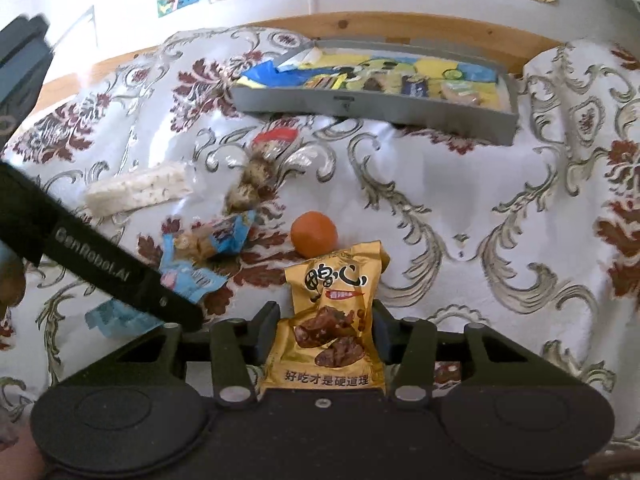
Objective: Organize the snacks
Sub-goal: 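Carry both packs to the grey tray and lower them inside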
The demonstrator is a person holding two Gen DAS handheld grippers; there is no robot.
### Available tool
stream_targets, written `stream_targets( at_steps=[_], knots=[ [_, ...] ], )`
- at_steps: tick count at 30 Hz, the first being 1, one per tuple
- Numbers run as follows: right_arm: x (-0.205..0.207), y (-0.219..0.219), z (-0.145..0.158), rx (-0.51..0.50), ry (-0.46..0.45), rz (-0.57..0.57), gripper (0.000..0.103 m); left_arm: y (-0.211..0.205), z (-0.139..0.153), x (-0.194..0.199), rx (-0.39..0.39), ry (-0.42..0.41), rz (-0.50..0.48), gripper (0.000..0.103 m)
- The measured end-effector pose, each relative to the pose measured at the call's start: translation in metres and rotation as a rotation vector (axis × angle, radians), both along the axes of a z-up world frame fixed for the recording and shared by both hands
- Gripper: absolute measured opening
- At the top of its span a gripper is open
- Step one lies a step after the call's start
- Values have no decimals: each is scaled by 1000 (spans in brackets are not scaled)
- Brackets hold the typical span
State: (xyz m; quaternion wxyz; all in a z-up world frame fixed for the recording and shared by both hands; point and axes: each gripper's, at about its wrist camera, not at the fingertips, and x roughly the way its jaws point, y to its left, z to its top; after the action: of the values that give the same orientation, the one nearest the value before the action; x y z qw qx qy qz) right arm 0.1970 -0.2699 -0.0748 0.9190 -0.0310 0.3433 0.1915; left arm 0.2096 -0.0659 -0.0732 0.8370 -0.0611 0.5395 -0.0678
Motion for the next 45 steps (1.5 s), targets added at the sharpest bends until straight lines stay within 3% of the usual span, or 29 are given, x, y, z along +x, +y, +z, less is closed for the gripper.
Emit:
stream_targets(
  at_steps=[7,16,26,33,45],
  knots=[
    [-7,-11,18,11,-47,-36,50,-7,9,-10,-30,-18,-17,60],
    [-18,-18,34,23,-92,-51,50,-21,34,-11,-13,-107,-51,60],
    [-5,-29,66,78,-174,-79,50,-29,91,15,35,-255,-85,61],
    [29,-37,89,81,-226,-109,50,-37,111,55,-17,-349,-66,61],
    [148,-34,101,87,-270,-129,50,-35,117,146,-13,-476,-51,61]
  ],
)
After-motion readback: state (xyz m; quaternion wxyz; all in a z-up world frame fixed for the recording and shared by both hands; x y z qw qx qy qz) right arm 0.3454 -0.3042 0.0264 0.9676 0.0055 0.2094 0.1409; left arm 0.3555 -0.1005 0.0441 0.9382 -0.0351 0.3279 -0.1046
